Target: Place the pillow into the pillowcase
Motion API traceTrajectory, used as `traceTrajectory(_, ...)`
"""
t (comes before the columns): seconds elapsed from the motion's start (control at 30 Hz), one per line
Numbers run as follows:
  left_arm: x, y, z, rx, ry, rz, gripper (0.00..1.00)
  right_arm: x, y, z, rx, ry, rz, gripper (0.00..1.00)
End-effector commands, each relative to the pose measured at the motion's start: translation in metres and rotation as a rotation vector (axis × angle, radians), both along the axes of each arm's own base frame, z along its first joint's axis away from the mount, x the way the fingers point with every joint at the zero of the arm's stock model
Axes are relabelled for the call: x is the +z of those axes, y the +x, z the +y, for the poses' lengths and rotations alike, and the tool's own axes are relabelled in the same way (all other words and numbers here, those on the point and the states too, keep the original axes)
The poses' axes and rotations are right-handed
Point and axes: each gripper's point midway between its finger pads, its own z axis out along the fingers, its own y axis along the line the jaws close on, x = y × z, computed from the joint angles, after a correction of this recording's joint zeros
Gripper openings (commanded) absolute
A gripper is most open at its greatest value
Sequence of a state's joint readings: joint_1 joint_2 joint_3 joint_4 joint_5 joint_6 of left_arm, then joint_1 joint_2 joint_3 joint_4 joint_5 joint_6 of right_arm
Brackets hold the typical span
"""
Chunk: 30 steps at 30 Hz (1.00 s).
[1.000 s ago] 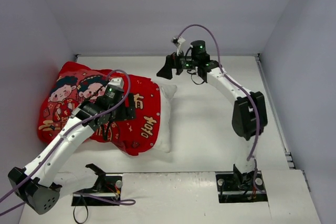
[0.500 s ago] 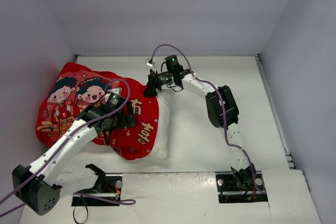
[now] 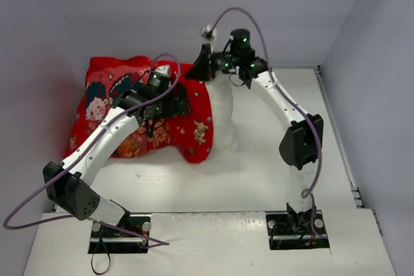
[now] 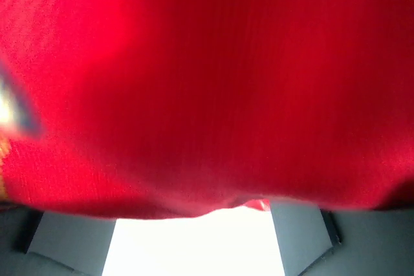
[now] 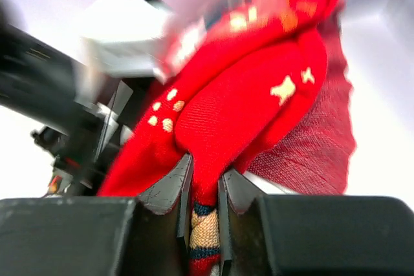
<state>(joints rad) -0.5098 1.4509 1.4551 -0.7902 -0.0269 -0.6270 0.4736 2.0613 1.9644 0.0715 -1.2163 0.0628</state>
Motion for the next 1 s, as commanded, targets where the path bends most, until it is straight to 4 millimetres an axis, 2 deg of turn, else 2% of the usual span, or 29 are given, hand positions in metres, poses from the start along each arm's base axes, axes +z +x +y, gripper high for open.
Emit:
traceTrajectory(0.0, 0.185, 0.064, -0.029, -0.026, -0.291, -0.647, 0.79, 0.171, -0.114, -0.020, 0.239, 0.210, -0.321, 0.00)
traceTrajectory(0.03, 0.212, 0.052, -0.023, -0.029, -0.332, -0.730, 0.79, 0.180, -0.127, -0.018, 0.259, 0.223, -0.342, 0.00)
traceTrajectory(0.1, 0.217, 0.044, -0.012, 0.004, -0.348, -0.793, 0.79, 0.176, -0.136, -0.014, 0.273, 0.220, -0.326, 0.02)
traceTrajectory(0.13, 0.209, 0.029, 0.000, 0.017, -0.340, -0.787, 0.79, 0.157, -0.143, -0.007, 0.290, 0.199, -0.272, 0.03)
traceTrajectory(0.2, 0.190, 0.014, 0.015, 0.049, -0.307, -0.747, 0.79, 0.127, -0.151, 0.004, 0.299, 0.169, -0.227, 0.02)
traceTrajectory(0.23, 0.192, -0.007, 0.026, 0.060, -0.322, -0.753, 0.79, 0.116, -0.161, 0.005, 0.304, 0.156, -0.212, 0.02)
traceTrajectory(0.27, 0.150, -0.018, 0.031, 0.062, -0.279, -0.651, 0.79, 0.069, -0.176, 0.017, 0.330, 0.096, -0.113, 0.02)
traceTrajectory(0.3, 0.134, -0.031, 0.034, 0.067, -0.291, -0.607, 0.79, 0.046, -0.183, 0.021, 0.332, 0.068, -0.096, 0.05)
traceTrajectory(0.33, 0.126, -0.057, 0.047, 0.072, -0.294, -0.585, 0.79, 0.026, -0.184, 0.025, 0.283, 0.028, -0.071, 0.18)
traceTrajectory(0.37, 0.110, -0.070, 0.054, 0.083, -0.292, -0.549, 0.79, -0.018, -0.197, 0.028, 0.284, -0.045, 0.016, 0.30)
traceTrajectory(0.4, 0.085, -0.081, 0.060, 0.106, -0.281, -0.487, 0.79, -0.038, -0.199, 0.029, 0.262, -0.081, 0.028, 0.43)
traceTrajectory(0.43, 0.085, -0.099, 0.069, 0.106, -0.298, -0.499, 0.79, -0.060, -0.199, 0.030, 0.237, -0.122, 0.047, 0.62)
traceTrajectory(0.47, 0.069, -0.112, 0.076, 0.116, -0.279, -0.448, 0.79, -0.089, -0.197, 0.027, 0.187, -0.184, 0.085, 0.68)
traceTrajectory(0.5, 0.060, -0.120, 0.080, 0.117, -0.273, -0.432, 0.79, -0.102, -0.195, 0.026, 0.164, -0.212, 0.102, 0.72)
traceTrajectory(0.57, 0.058, -0.136, 0.086, 0.105, -0.279, -0.432, 0.79, -0.121, -0.187, 0.024, 0.105, -0.259, 0.130, 0.79)
traceTrajectory(0.67, 0.059, -0.143, 0.086, 0.053, -0.249, -0.417, 0.79, -0.117, -0.175, 0.027, 0.037, -0.271, 0.094, 0.84)
traceTrajectory(0.77, 0.053, -0.143, 0.077, -0.002, -0.221, -0.352, 0.79, -0.086, -0.168, 0.028, -0.016, -0.229, 0.069, 0.84)
traceTrajectory(0.8, 0.048, -0.140, 0.074, -0.008, -0.208, -0.324, 0.79, -0.062, -0.170, 0.029, -0.012, -0.188, 0.040, 0.84)
traceTrajectory(0.87, 0.041, -0.139, 0.074, -0.005, -0.192, -0.294, 0.79, -0.033, -0.180, 0.030, 0.014, -0.136, 0.017, 0.86)
traceTrajectory(0.9, 0.035, -0.138, 0.072, -0.005, -0.186, -0.273, 0.79, -0.011, -0.191, 0.028, 0.034, -0.097, -0.013, 0.87)
traceTrajectory(0.97, 0.026, -0.135, 0.070, 0.013, -0.189, -0.241, 0.79, 0.011, -0.197, 0.024, 0.033, -0.059, -0.042, 0.88)
